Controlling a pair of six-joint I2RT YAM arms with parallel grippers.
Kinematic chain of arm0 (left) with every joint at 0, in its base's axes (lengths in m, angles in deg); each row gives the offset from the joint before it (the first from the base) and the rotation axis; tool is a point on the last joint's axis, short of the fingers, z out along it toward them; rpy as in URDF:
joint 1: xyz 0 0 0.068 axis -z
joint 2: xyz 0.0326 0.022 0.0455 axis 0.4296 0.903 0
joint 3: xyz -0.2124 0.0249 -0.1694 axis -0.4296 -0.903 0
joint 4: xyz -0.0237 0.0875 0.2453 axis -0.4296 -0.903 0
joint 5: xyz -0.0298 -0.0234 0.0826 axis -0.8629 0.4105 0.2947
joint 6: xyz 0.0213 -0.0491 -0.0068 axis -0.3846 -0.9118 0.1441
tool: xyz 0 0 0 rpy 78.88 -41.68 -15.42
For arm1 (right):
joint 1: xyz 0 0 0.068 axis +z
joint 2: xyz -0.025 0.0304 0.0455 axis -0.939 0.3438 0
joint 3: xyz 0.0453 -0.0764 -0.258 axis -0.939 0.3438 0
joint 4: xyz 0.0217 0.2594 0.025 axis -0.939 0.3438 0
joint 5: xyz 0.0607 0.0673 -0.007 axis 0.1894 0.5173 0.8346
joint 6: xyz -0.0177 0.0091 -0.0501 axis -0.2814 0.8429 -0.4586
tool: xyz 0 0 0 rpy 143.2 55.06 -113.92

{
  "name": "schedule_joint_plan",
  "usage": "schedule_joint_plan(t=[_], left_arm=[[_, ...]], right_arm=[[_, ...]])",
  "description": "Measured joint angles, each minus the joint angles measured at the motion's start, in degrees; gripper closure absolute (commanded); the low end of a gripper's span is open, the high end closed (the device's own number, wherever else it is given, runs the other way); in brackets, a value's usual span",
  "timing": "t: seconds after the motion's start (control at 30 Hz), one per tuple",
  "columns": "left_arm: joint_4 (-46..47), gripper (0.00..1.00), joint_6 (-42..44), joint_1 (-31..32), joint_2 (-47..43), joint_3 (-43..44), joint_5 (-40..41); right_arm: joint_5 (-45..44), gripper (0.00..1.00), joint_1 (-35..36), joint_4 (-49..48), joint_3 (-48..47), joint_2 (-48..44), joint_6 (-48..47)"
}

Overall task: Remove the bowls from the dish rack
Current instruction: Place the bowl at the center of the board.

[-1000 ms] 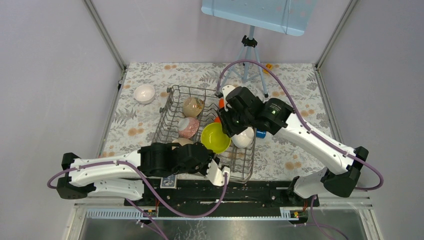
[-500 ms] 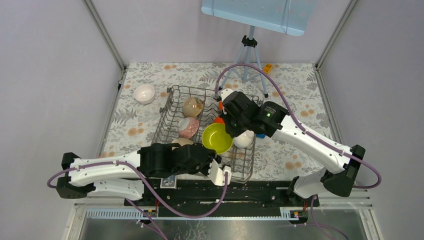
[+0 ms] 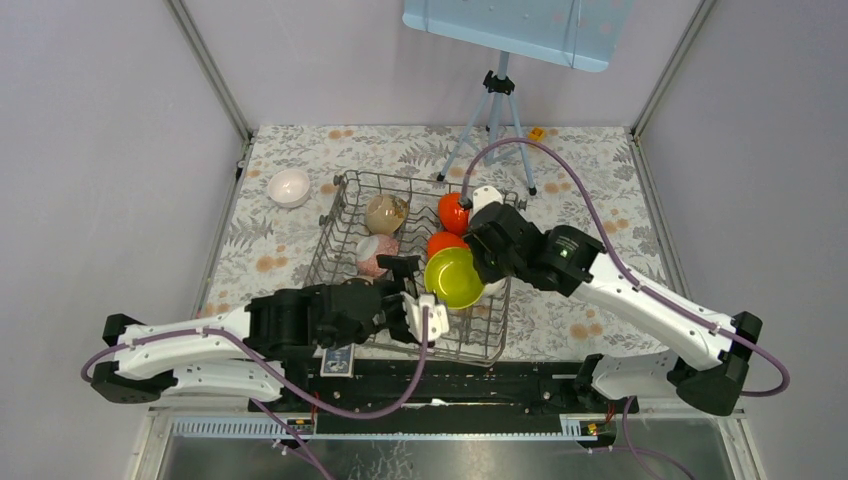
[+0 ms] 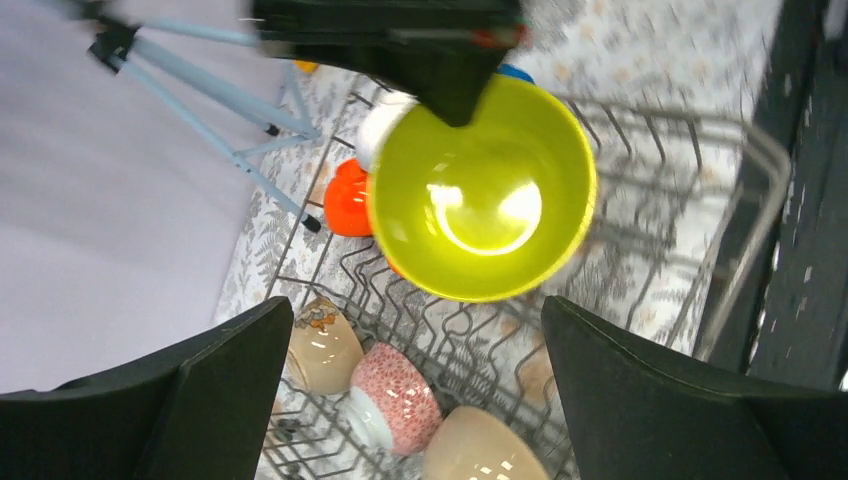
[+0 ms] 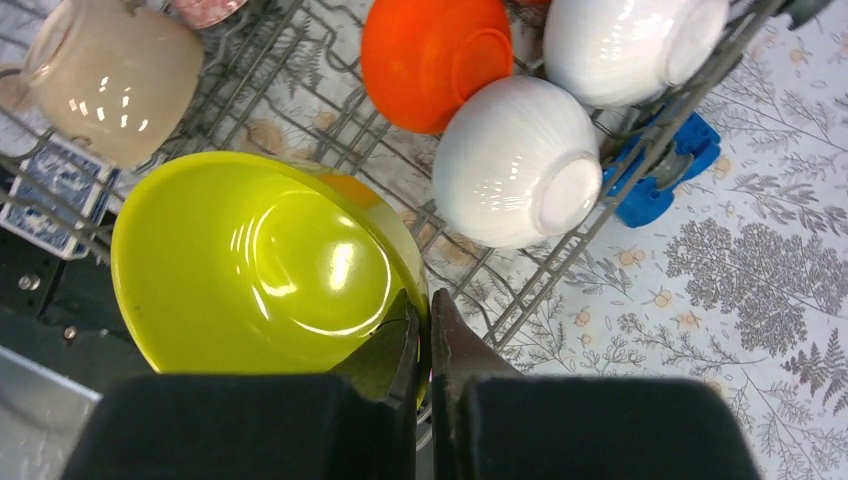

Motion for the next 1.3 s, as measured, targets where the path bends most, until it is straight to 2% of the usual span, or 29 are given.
schedule_joint_plan(t=[0.1, 0.23, 0.43, 0.53, 0.63, 0.87, 1.07, 1.3], left_arm=[[0.1, 0.01, -9.5, -0.6, 1.9, 4.4, 3.1], [0.5, 0.01, -24.2, -4.5, 8.3, 12.6, 1.0], [7.0, 0.01, -51.1, -12.4, 8.8, 4.7, -0.8], [7.3, 0.01, -64.7, -18.1, 9.0, 2.0, -2.1], [5.9, 0.04, -76.0, -20.1, 10.0, 1.3, -1.9], [1.9, 0.26, -88.3, -20.0, 10.5, -0.3, -0.1], [-2.7, 0.52, -91.9, -20.0, 12.6, -0.2, 1.1], [-4.5, 0.7, -93.0, -19.8, 13.6, -0.1, 1.1]], right_arm=[[-2.7, 1.0, 0.0, -1.4, 3.4, -2.1, 1.7], [-5.9, 1.0, 0.0, -3.1, 6.1, -3.4, 3.9], [-8.5, 1.0, 0.0, -6.1, 9.3, -5.7, 8.0], [-8.7, 1.0, 0.0, -7.8, 11.0, -6.5, 10.2], [-8.6, 1.0, 0.0, -8.8, 12.9, -6.9, 12.7], [-8.7, 1.0, 0.0, -10.8, 15.2, -7.3, 16.9], [-8.6, 1.0, 0.0, -12.0, 16.0, -7.3, 19.7], [-8.2, 1.0, 0.0, -12.9, 16.2, -7.4, 20.8]])
